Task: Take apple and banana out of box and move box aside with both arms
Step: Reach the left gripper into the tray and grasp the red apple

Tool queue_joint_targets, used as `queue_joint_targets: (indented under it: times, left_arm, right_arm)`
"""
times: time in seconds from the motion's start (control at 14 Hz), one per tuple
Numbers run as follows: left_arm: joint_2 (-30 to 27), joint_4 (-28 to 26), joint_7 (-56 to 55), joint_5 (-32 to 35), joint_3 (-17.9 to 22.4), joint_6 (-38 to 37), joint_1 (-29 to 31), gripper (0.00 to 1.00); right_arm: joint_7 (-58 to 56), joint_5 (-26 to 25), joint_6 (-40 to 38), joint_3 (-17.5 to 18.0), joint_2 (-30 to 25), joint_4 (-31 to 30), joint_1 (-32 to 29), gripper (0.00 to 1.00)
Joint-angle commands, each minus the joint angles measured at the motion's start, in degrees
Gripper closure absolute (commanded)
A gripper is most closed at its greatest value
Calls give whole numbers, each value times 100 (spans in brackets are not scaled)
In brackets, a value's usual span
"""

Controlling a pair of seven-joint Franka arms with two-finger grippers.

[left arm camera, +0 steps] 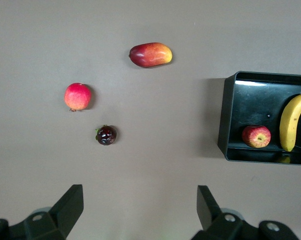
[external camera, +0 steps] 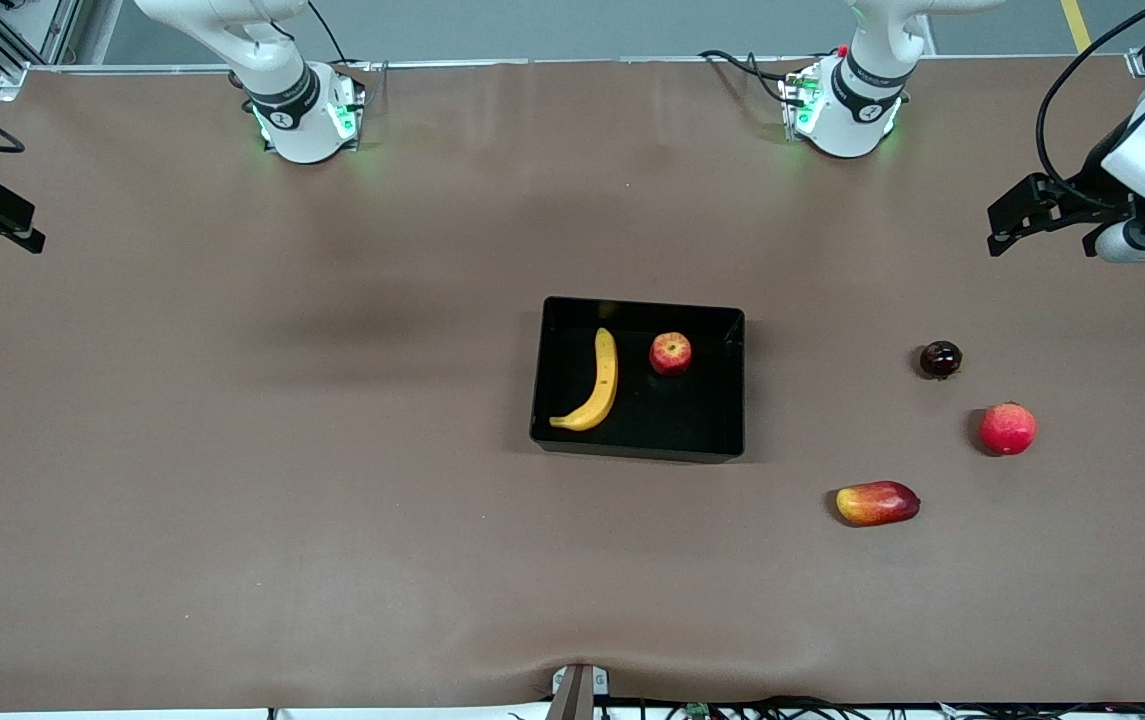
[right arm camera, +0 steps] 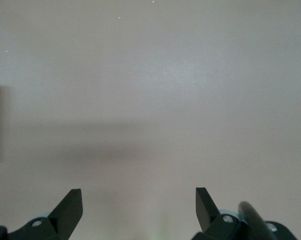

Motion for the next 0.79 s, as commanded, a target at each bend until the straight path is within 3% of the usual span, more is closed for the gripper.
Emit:
queue_joint_targets:
  times: [0.0,0.43,0.71]
  left_arm:
    - [79,72,-19,-20,-13,-48,-1,0]
    - [579,265,-54,-117,-126,-22,-167,0]
    - [1105,230,-704,-82,-250,705,-798,0]
  right_arm:
    - [-49,109,10,20,20,35,-68,0]
    - [-49,109,10,20,28,35,-68,0]
    - [-49,109,19,20,28,35,-77,0]
